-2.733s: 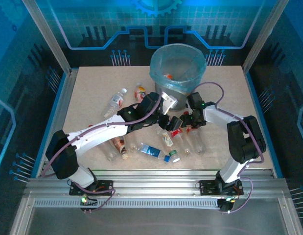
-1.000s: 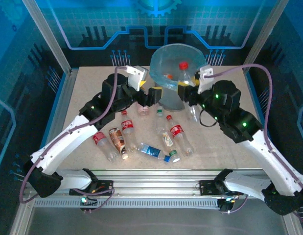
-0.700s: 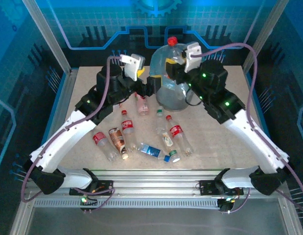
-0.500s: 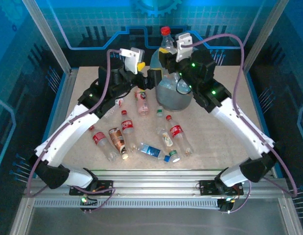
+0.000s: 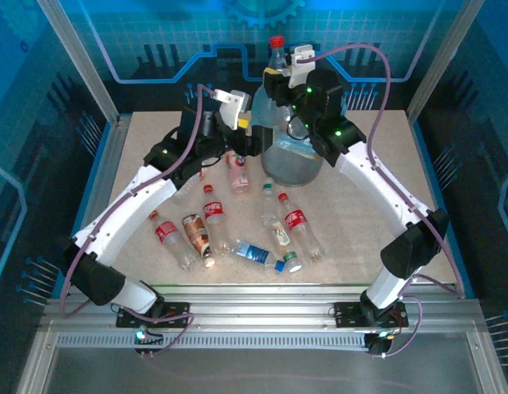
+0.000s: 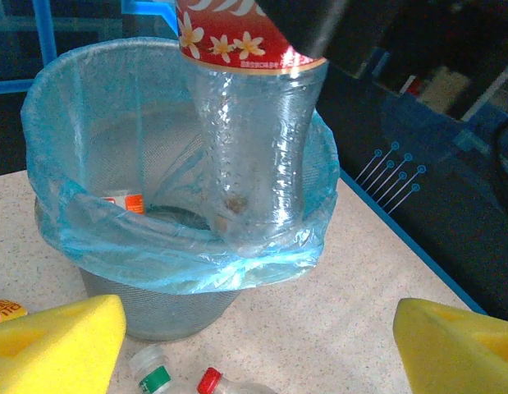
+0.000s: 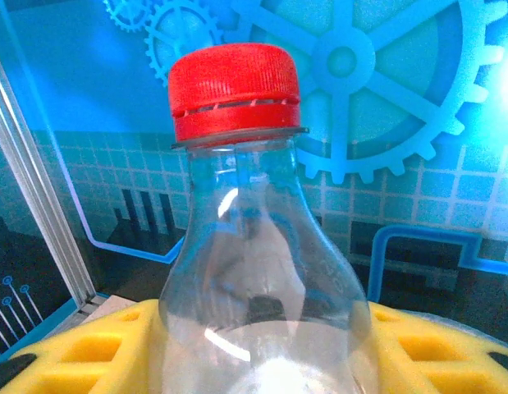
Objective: Put the plastic bottles in the bin
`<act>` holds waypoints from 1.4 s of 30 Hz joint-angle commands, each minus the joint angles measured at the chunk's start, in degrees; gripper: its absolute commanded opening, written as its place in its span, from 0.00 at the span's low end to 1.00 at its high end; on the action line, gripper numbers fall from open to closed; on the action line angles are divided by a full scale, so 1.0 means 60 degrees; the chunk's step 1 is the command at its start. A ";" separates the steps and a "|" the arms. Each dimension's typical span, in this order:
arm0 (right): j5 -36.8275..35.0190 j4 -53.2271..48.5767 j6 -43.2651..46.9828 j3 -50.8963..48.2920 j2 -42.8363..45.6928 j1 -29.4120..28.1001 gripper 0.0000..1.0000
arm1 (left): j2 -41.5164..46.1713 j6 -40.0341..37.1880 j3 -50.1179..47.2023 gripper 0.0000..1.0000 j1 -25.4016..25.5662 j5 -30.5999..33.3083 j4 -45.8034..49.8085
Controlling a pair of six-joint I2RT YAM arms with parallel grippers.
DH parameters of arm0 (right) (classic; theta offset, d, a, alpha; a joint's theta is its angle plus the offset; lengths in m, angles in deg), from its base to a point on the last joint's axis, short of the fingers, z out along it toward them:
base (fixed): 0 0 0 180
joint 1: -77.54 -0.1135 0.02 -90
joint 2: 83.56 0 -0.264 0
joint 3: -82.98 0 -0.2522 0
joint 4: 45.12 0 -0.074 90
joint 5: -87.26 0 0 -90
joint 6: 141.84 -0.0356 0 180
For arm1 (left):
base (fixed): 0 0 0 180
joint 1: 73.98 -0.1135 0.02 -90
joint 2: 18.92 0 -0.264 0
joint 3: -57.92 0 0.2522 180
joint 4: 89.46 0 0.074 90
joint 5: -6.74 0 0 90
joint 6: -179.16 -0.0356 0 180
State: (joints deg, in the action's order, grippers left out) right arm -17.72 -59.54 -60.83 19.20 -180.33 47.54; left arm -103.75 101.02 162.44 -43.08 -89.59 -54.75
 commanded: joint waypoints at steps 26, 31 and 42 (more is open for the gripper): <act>0.1536 0.3462 -0.2358 -0.1311 -0.2701 0.0973 0.60 | 0.0580 -0.0219 -0.1460 0.88 -0.0524 -0.0351 -0.0452; 0.1911 0.3933 -0.2420 -0.1694 -0.2830 0.1091 0.66 | 0.0474 -0.0206 -0.1487 0.88 -0.0537 -0.0326 -0.0480; 0.2020 0.3950 -0.2339 -0.1857 -0.2321 0.1134 0.78 | 0.0399 -0.0098 -0.1460 0.88 -0.0638 -0.0325 -0.0459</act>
State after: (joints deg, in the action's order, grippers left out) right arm -6.33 -37.27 -74.87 9.12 -196.13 53.72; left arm -101.57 100.84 154.27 -45.99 -90.66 -56.54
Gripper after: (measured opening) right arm 0.774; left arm 0.882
